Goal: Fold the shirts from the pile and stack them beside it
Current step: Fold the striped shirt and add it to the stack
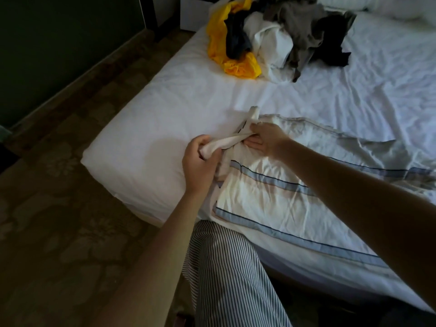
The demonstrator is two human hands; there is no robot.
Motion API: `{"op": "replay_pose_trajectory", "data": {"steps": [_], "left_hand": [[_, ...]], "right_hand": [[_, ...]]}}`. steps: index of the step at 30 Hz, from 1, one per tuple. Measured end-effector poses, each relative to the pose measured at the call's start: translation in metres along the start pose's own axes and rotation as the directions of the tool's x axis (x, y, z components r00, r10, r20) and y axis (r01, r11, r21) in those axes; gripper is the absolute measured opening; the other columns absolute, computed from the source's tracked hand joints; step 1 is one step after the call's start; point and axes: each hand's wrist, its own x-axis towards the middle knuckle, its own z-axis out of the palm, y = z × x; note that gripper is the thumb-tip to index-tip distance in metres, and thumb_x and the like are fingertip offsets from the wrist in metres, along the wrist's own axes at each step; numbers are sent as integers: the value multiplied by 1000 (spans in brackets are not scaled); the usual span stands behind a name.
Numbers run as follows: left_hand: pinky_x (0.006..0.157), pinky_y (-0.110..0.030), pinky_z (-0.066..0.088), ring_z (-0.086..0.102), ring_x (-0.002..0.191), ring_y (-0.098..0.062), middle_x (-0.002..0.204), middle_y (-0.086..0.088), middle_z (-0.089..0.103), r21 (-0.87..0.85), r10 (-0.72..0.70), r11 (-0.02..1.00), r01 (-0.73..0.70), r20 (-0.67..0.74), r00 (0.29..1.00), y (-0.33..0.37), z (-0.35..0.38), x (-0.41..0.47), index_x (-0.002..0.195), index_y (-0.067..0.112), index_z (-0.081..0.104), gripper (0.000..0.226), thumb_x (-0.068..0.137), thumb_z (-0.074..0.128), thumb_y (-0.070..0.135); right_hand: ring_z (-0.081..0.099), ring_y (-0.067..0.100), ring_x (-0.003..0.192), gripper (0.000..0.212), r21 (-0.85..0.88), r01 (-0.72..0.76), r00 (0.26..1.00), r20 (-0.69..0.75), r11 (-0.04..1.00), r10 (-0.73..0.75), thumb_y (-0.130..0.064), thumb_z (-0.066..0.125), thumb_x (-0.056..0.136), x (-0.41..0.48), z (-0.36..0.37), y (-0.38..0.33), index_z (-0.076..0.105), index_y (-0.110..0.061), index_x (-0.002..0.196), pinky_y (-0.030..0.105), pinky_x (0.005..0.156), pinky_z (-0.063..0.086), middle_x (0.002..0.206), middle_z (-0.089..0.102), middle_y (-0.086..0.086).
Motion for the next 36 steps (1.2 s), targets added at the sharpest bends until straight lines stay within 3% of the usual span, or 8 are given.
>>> {"op": "replay_pose_trajectory", "data": {"steps": [6, 10, 14, 18, 25, 27, 30, 36], "left_hand": [[83, -31, 55, 64, 92, -15, 101, 2, 65, -19, -60, 998, 61, 59, 996, 20, 0, -9, 104, 22, 61, 33, 75, 77, 19], [82, -12, 46, 60, 95, -7, 101, 1, 67, 165, 310, 928, -335, 162, 937, 33, 12, -34, 91, 10, 74, 14, 82, 67, 18], [81, -31, 53, 65, 93, -18, 98, 0, 72, 372, 454, 671, -641, 478, 752, 16, 19, -44, 87, 14, 76, 27, 84, 54, 29], [100, -31, 33, 56, 115, -21, 114, -1, 67, 464, 395, 508, -725, 623, 675, -2, 16, -53, 102, 17, 71, 34, 90, 46, 36], [92, -31, 40, 55, 108, -19, 113, -8, 65, 373, 481, 676, -636, 430, 764, 35, 25, -37, 113, 4, 64, 34, 94, 40, 19], [96, -35, 39, 53, 115, -25, 123, -13, 61, 465, 361, 699, -542, 425, 830, 37, 37, -22, 124, 2, 57, 48, 93, 30, 26], [113, -43, 21, 31, 139, -27, 151, -10, 35, 646, 100, 561, -517, 567, 817, 18, 49, -23, 147, 12, 32, 72, 88, 5, 43], [106, -50, 35, 50, 127, -30, 141, -12, 50, 742, 123, 453, -494, 497, 859, 1, 48, -34, 139, 10, 46, 57, 95, 24, 40]], "right_hand": [[61, 25, 90, 14, -34, 58, 993, 102, 998, -55, -4, 45, 96, -5, -14, -10, 49, -12, 106, 29, 56, 57, 107, 58, 16], [62, 19, 77, 14, -204, 116, 979, 190, 972, -77, -10, 56, 93, -7, -22, -16, 54, -11, 106, 24, 48, 54, 89, 61, 7], [54, 21, 64, 4, -462, 188, 981, 54, 867, -184, -4, 51, 92, 0, -33, -13, 53, -7, 91, 24, 41, 44, 81, 53, 13], [56, 30, 88, 29, -795, 232, 918, -12, 560, -397, -3, 46, 87, -1, -48, -1, 50, -5, 116, 35, 62, 47, 101, 57, 14], [35, 30, 134, 51, -861, 505, 558, 373, -53, -741, -23, 36, 89, -19, -32, 15, 44, -8, 137, 39, 108, 23, 143, 42, 13], [21, 24, 143, 52, -848, 483, 628, 509, -217, -588, -28, 28, 94, -13, -31, 21, 38, -14, 143, 37, 114, 11, 153, 29, 8], [-2, 18, 147, 53, -869, 402, 798, 488, -289, -354, -32, 24, 102, 3, -44, 42, 8, -22, 152, 34, 116, -4, 160, 1, 1], [-9, 18, 146, 55, -898, 379, 818, 439, -225, -373, -44, 18, 101, 10, -48, 46, 0, -29, 151, 35, 117, -8, 159, -7, 0]]}}
